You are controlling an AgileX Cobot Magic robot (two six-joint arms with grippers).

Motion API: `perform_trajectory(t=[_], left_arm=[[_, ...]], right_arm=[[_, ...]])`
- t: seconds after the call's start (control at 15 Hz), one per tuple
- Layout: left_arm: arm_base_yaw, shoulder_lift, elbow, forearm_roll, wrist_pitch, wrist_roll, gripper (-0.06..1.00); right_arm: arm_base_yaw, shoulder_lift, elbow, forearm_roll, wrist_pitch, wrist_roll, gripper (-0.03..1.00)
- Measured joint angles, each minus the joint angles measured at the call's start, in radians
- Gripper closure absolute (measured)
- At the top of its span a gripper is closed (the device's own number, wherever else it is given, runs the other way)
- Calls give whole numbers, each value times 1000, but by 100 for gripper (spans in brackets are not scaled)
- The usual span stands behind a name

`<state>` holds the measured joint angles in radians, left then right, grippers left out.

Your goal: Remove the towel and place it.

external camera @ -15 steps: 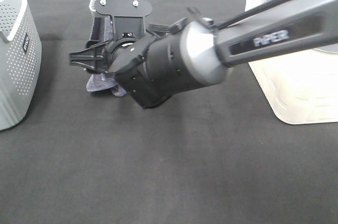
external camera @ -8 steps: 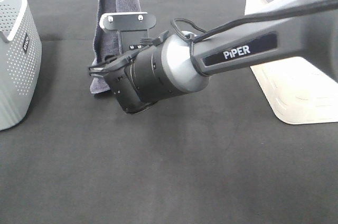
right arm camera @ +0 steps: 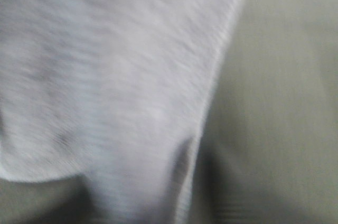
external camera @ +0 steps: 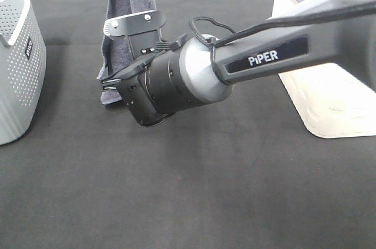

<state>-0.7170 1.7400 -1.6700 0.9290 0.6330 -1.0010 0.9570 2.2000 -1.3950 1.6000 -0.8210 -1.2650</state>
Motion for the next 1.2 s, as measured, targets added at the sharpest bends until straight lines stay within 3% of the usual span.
perform_trajectory(t=[0.07,0.13,0.27,0.6,0.87,1.2], left_arm=[[0,0,0,-1,0,0,94],[0,0,0,-9,0,0,94],[0,0,0,-18,-4,0,94],[1,0,0,-20,-50,0,94],[1,-40,0,-23,-83,0,94],[1,-90,0,-37,-111,49,94]], right_arm=[[0,0,0,-15,1,0,89],[0,0,0,-19,8,-2,95],[0,0,0,-14,64,-82,95],[-6,-105,6,135,268,-494,95],[-53,-271,133,143,343,-602,95],[-218,-437,287,148,821,-531,95]])
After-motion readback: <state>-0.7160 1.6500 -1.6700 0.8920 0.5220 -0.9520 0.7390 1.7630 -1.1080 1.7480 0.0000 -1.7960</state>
